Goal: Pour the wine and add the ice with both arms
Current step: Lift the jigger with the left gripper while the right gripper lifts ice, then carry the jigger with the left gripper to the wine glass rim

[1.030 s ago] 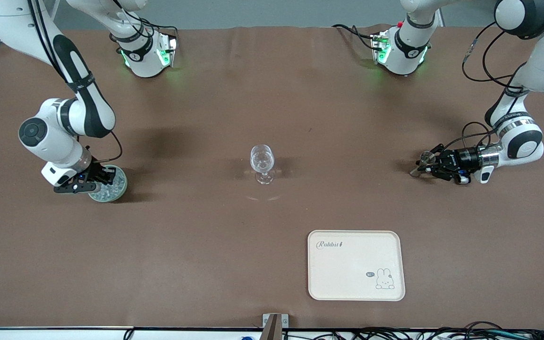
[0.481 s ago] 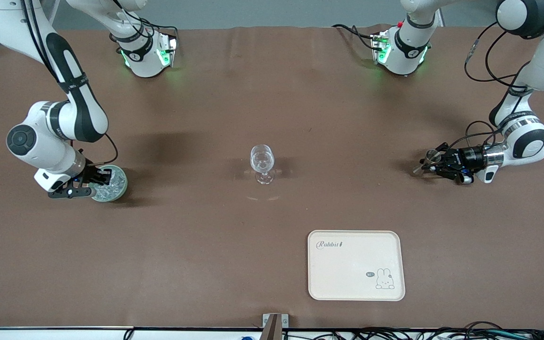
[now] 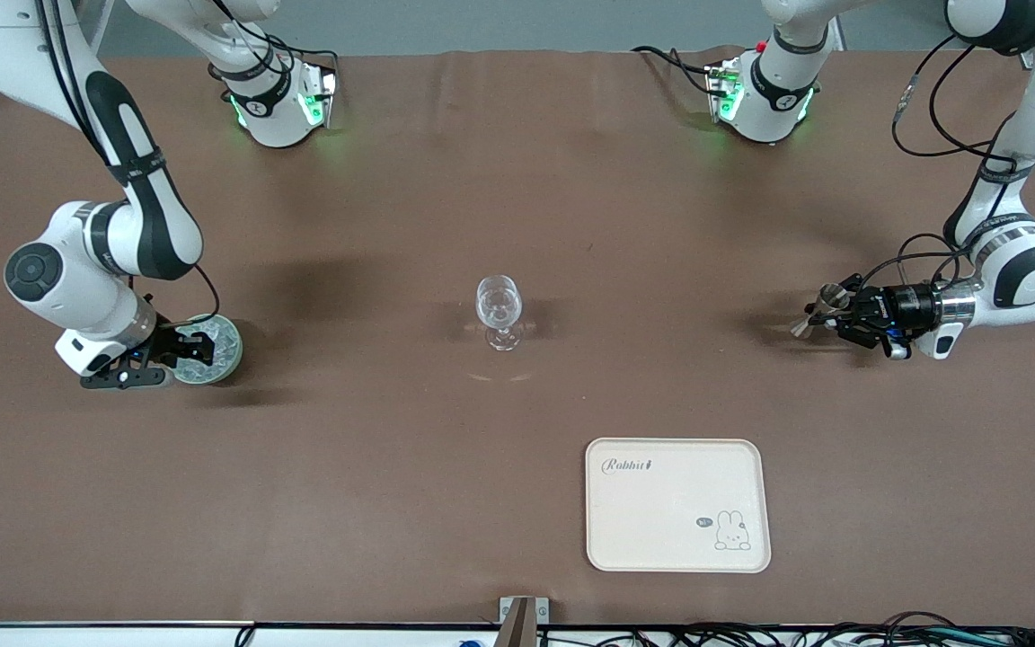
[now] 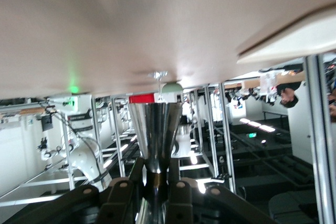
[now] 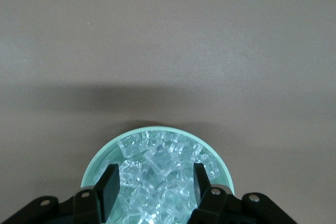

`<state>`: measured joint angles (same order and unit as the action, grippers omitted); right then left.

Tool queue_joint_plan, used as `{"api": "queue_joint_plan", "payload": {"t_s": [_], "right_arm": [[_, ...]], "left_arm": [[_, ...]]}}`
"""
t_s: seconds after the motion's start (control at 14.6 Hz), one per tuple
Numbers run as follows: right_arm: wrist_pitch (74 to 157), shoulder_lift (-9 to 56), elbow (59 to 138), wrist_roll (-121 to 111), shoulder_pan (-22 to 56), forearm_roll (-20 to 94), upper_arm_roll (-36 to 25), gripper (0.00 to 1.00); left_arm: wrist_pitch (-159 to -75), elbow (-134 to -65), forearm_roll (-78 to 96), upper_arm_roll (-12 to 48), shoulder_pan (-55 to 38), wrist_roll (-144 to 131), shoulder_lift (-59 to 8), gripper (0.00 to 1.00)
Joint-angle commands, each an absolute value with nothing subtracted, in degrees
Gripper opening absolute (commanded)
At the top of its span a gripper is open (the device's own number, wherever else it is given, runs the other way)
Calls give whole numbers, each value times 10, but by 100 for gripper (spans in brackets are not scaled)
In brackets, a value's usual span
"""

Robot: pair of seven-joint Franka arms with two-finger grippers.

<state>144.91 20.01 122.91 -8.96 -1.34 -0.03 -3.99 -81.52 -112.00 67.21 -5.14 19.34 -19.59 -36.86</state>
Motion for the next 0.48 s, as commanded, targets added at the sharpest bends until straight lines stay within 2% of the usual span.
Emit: {"api": "queue_joint_plan", "payload": {"t_s": [0.0,0.21,0.41], "right_arm": [[1470,216,1224,-85,-16,-4,-39,64],[1484,224,1238,-85,-12,-4,-39,63],[1482,223,1241,-86,-15,-4,-39,57]], "left_arm": [[-793,-1138,679,-28,195,-205,-349,0],[-793,-1150,686,-4,194,-212,-325,0],[-791,-1157,700,19,194,-217,-318,0]]}}
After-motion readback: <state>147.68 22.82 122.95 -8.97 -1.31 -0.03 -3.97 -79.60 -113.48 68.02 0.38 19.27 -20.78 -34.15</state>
